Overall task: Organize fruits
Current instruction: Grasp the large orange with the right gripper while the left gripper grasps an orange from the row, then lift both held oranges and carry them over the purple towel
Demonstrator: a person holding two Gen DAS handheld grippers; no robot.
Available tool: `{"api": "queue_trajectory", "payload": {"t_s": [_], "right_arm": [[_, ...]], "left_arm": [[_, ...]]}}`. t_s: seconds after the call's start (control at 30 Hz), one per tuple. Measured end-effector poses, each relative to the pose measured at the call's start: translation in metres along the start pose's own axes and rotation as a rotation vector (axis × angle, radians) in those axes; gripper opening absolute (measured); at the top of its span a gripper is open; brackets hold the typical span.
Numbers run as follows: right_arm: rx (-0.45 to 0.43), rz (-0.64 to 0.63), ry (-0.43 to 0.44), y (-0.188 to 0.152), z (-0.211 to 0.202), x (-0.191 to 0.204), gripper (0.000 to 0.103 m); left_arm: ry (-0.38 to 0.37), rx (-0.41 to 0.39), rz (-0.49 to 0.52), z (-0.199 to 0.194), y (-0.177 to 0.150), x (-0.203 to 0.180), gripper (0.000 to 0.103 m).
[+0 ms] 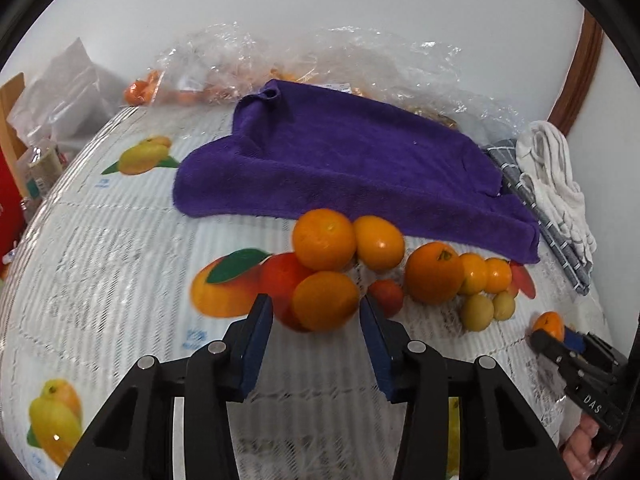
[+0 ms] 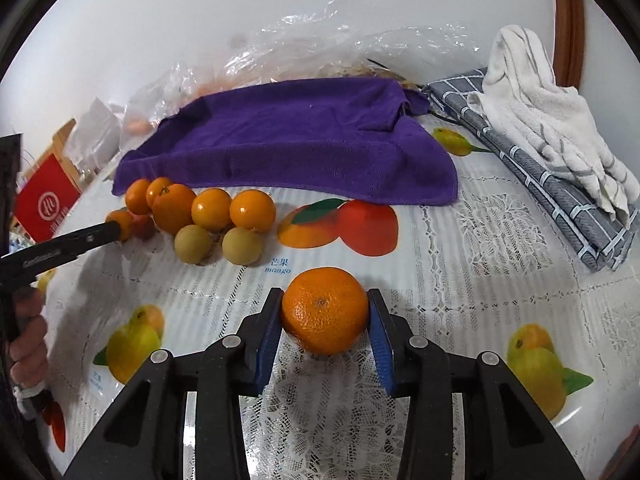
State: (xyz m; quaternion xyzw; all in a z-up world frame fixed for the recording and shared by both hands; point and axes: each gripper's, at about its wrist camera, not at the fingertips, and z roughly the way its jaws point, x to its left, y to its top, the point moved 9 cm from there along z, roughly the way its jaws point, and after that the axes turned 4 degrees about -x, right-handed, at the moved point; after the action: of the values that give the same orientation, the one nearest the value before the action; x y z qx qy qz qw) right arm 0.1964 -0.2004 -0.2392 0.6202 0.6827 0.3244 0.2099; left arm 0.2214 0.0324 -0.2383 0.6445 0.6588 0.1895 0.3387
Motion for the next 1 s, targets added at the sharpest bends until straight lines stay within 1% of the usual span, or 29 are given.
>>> {"api": "queue_trajectory", "payload": {"t_s": [0.1, 0.2, 0.27, 0.3, 0.33, 0.5, 0.63, 0.8, 1.0], "right_arm": [[-0.001, -0.005, -0.007, 0.001, 0.002, 0.003, 0.041], [-0.002, -0.013, -0.006, 0.000, 0.002, 0.005, 0.041], [-0.002, -0.004, 0.001, 0.000, 0.002, 0.004, 0.041], [-0.003, 0.000, 0.003, 0.000, 0.002, 0.004, 0.041], [-0.004, 0.003, 0.005, 0.000, 0.002, 0.004, 0.041], [-0.004, 0.000, 0.004, 0.000, 0.002, 0.004, 0.041], [-0.004, -0.001, 0.003, 0.000, 0.002, 0.004, 0.041], [-0.005, -0.003, -0.002, -0.001, 0.002, 0.004, 0.041], [-0.017, 0.003, 0.010, -0.001, -0.002, 0.004, 0.041]], "left_arm": [[0.006, -0.005, 0.027, 0.003, 0.002, -0.005, 0.043], [0.013, 0.012, 0.020, 0.009, 0.000, -0.004, 0.043], [0.013, -0.001, 0.031, 0.008, 0.000, -0.005, 0.043], [0.014, 0.000, 0.041, 0.008, -0.001, -0.005, 0.040], [0.019, -0.001, 0.051, 0.008, -0.002, -0.006, 0.034], [0.002, -0.006, 0.059, 0.006, -0.003, -0.010, 0.034], [-0.040, -0.043, 0.064, -0.002, -0.001, -0.017, 0.034], [-0.067, -0.094, 0.099, -0.012, 0.003, -0.028, 0.034], [-0.077, -0.142, 0.079, -0.023, 0.011, -0.028, 0.034]]}}
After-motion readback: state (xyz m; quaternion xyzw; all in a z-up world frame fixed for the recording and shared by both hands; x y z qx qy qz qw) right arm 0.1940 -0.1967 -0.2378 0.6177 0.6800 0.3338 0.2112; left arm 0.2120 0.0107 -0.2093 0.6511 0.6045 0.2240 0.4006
